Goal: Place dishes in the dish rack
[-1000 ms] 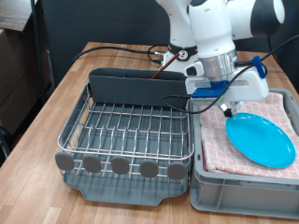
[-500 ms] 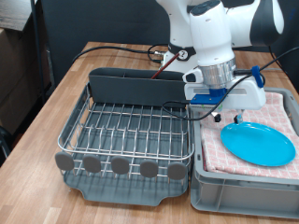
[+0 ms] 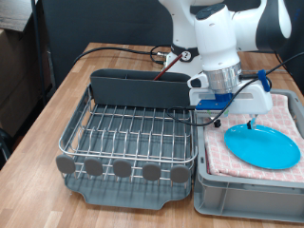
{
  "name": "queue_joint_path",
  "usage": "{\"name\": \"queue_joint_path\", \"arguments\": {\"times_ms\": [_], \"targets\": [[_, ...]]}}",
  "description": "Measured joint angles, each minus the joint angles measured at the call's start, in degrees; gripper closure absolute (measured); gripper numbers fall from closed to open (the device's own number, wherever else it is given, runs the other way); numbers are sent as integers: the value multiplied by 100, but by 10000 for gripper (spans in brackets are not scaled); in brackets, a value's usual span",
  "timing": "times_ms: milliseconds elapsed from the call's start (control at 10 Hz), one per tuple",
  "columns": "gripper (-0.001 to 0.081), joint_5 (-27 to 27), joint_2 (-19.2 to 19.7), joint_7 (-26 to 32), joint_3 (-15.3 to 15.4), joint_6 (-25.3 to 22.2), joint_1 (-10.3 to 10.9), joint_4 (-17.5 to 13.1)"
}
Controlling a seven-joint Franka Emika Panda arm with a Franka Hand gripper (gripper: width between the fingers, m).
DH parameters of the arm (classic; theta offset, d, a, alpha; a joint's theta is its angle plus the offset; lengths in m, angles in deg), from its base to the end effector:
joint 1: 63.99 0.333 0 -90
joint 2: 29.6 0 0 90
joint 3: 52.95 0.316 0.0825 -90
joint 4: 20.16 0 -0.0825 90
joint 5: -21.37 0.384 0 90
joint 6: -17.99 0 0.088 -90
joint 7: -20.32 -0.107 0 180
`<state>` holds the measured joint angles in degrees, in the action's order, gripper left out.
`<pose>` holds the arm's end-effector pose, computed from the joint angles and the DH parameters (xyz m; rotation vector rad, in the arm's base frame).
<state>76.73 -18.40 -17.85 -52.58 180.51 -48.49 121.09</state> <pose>0.4720 0.0900 0.2243 -2.1938 1.6592 0.0338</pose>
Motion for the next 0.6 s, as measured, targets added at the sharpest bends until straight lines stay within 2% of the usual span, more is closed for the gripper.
{"name": "queue_joint_path", "arguments": {"times_ms": [600], "targets": [[11, 443, 41, 414, 39, 1, -12, -124]]}}
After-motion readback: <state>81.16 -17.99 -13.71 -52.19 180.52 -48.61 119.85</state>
